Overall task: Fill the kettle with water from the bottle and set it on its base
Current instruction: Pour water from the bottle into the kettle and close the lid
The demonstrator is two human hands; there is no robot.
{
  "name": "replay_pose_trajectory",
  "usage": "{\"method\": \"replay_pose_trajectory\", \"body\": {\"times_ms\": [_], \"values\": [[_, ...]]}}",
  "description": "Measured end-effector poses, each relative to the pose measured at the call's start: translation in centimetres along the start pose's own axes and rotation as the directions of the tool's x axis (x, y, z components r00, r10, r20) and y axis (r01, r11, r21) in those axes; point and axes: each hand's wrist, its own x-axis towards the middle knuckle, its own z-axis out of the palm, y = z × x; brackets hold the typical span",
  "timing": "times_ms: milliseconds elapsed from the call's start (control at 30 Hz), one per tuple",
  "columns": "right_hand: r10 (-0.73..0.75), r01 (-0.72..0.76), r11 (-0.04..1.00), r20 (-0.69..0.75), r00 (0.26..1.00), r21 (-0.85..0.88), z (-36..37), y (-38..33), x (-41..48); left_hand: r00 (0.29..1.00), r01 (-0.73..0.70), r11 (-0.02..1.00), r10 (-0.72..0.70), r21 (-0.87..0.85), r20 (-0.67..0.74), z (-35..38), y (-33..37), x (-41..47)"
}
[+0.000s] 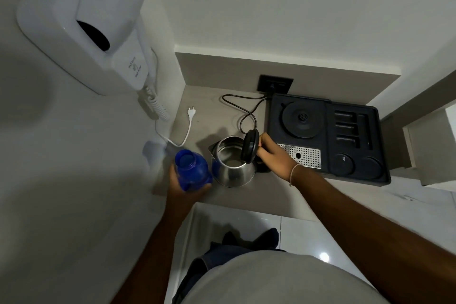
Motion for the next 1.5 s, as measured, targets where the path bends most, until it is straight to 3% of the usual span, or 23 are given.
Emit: {"method": "replay_pose_trajectory", "body": {"times_ms": [133, 300, 400, 500, 667, 1033, 1500], "values": [[-0.004, 0.004, 1.0, 0.008, 1.0, -0.003, 0.0, 0.1, 0.4, 1.0, 0.019, 0.995, -0.019, -0.094, 0.005, 0.4, 2.6, -0.3], [-0.008, 0.008, 1.0, 0.018, 1.0, -0.015, -0.2, 0.5, 0.6, 0.99, -0.121, 0.992, 0.119, -0.031, -0.078, -0.6, 5.8, -2.2], [-0.017, 0.017, 1.0, 0.0, 1.0, 0.007, -0.1, 0.4, 0.5, 0.987, -0.159, 0.974, 0.153, 0.16, 0.043, -2.5, 6.8, -2.8], [-0.015, 0.015, 1.0, -0.007, 1.0, 0.008, -0.1, 0.4, 0.6, 0.983, -0.106, 0.939, 0.051, 0.327, 0.174, -4.1, 7.3, -3.2], [-0.025, 0.025, 1.0, 0.008, 1.0, 0.011, -0.2, 0.5, 0.7, 0.947, -0.097, 0.882, -0.062, 0.462, 0.316, -4.5, 8.2, -3.5], [-0.027, 0.027, 1.0, -0.005, 1.0, -0.001, -0.1, 0.2, 0.3, 0.959, -0.145, 0.725, -0.064, 0.673, 0.276, -4.6, 10.4, -3.3], [-0.012, 0.013, 0.999, 0.006, 1.0, -0.042, -0.3, 0.2, 0.4, 0.959, -0.147, 0.651, -0.089, 0.745, 0.267, -4.7, 11.3, -3.1]]}}
